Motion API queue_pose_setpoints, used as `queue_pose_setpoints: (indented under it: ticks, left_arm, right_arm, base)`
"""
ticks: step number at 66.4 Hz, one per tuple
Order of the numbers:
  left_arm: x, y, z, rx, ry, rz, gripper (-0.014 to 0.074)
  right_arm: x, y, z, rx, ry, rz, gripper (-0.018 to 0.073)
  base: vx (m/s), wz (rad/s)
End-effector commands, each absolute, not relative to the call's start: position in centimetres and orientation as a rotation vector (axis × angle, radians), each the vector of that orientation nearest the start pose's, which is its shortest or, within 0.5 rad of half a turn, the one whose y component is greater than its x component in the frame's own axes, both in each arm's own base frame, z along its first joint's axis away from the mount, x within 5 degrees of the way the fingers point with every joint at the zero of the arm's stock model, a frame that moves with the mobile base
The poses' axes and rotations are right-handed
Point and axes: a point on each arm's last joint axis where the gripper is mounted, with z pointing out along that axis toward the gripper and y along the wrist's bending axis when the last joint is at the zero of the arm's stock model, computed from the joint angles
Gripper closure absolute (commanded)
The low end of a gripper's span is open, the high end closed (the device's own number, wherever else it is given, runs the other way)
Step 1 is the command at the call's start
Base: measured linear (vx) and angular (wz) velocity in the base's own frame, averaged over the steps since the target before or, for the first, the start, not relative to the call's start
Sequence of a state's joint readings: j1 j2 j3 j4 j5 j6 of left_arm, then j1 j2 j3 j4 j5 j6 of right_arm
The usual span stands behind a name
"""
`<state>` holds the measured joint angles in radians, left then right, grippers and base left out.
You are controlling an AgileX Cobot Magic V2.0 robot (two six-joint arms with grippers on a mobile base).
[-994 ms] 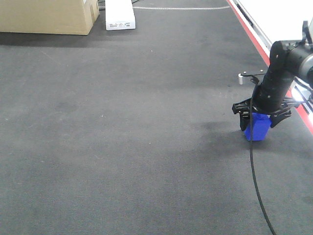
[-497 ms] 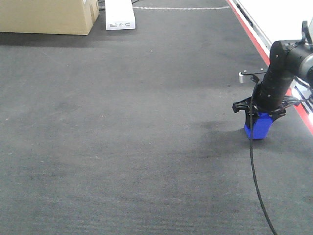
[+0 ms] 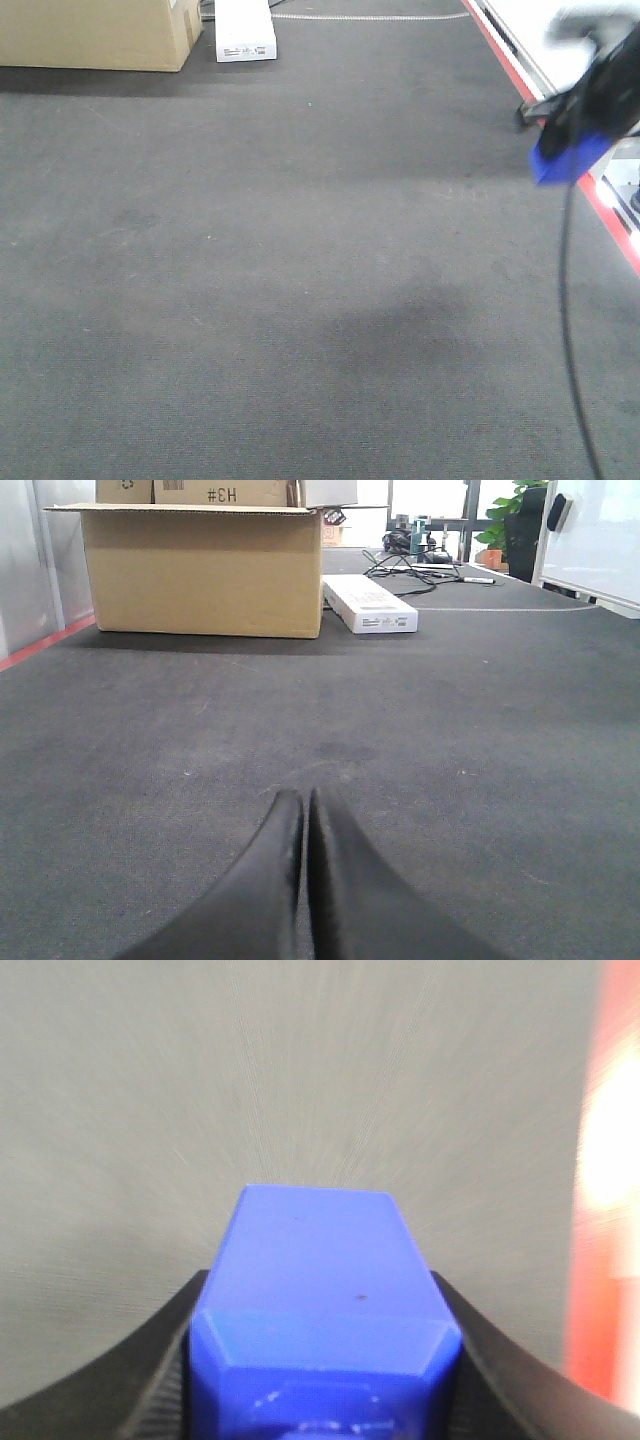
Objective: Pour parts from conveyor to right shelf
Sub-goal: 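Lift the blue block off the conveyor with the right gripper, then drive away from the conveyor holding the block in the right gripper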
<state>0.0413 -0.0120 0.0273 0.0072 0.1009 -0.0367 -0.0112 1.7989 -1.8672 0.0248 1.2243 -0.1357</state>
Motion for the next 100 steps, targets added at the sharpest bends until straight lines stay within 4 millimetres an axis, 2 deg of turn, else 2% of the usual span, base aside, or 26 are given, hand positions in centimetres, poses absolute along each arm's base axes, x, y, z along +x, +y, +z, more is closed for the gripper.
queue_pose_setpoints:
  ticks: [1, 13, 20, 23, 30, 33, 39, 50, 61, 69, 80, 91, 100]
  left_arm:
    - [5.5, 0.2, 21.0, -0.061, 1.489, -0.007, 0.0603]
    - [5.5, 0.2, 21.0, -0.061, 1.489, -0.007, 0.0603]
    - [5.5, 0.2, 21.0, -0.061, 1.489, -0.007, 0.0603]
    - [5.5, 0.2, 21.0, -0.061, 1.489, -0.007, 0.0603]
    - [5.5, 0.2, 21.0, -0.061, 1.489, -0.007, 0.0603]
    - [5.5, 0.2, 21.0, -0.061, 1.489, -0.007, 0.0603]
    - [5.5, 0.2, 21.0, -0.061, 1.489, -0.007, 0.0603]
    - [5.5, 0.2, 21.0, -0.061, 1.489, -0.007, 0.0603]
    - [5.5, 0.2, 21.0, -0.061, 1.489, -0.007, 0.0603]
    - [5.5, 0.2, 21.0, -0.061, 1.489, -0.007, 0.0603]
    - [5.5, 0.2, 21.0, -0.061, 1.489, -0.007, 0.0603]
    - [5.5, 0.2, 21.0, -0.061, 1.489, -0.007, 0.0603]
    - [5.5, 0.2, 21.0, -0.061, 1.489, -0.007, 0.0603]
  right_arm:
    - [35.4, -0.2, 43.3, -0.153, 2.414, -0.037, 0.0564]
    - [29.6, 0.0, 49.7, -0.141, 2.167, -0.029, 0.0564]
    - [26.4, 0.3, 51.8, -0.158, 2.081, -0.006, 0.0564]
    - [25.2, 0.3, 52.0, -0.159, 2.049, -0.009, 0.0564]
    - [22.7, 0.2, 50.5, -0.164, 2.001, -0.046, 0.0564]
    - [21.7, 0.1, 48.8, -0.164, 1.996, -0.056, 0.0564]
    - [19.2, 0.1, 46.6, -0.151, 1.933, -0.060, 0.0564]
    - [14.5, 0.3, 40.6, -0.116, 1.888, -0.021, 0.0564]
    - [10.2, 0.4, 36.3, -0.113, 1.871, -0.023, 0.0564]
    - [7.7, 0.4, 34.4, -0.111, 1.830, -0.023, 0.0564]
    - [5.0, 0.4, 33.1, -0.109, 1.746, -0.027, 0.0564]
    - [3.7, 0.5, 31.4, -0.108, 1.716, -0.028, 0.0564]
    - [3.5, 0.5, 30.2, -0.108, 1.721, -0.029, 0.0564]
  base:
    - [0.00, 0.00]
    - [0.00, 0.00]
    - [0.00, 0.00]
    - [0.00, 0.00]
    - [0.00, 0.00]
    - [0.00, 0.00]
    - [0.00, 0.00]
    - [0.00, 0.00]
    - [0.00, 0.00]
    - [0.00, 0.00]
    - [0.00, 0.00]
    - [0.00, 0.00]
    - [0.00, 0.00]
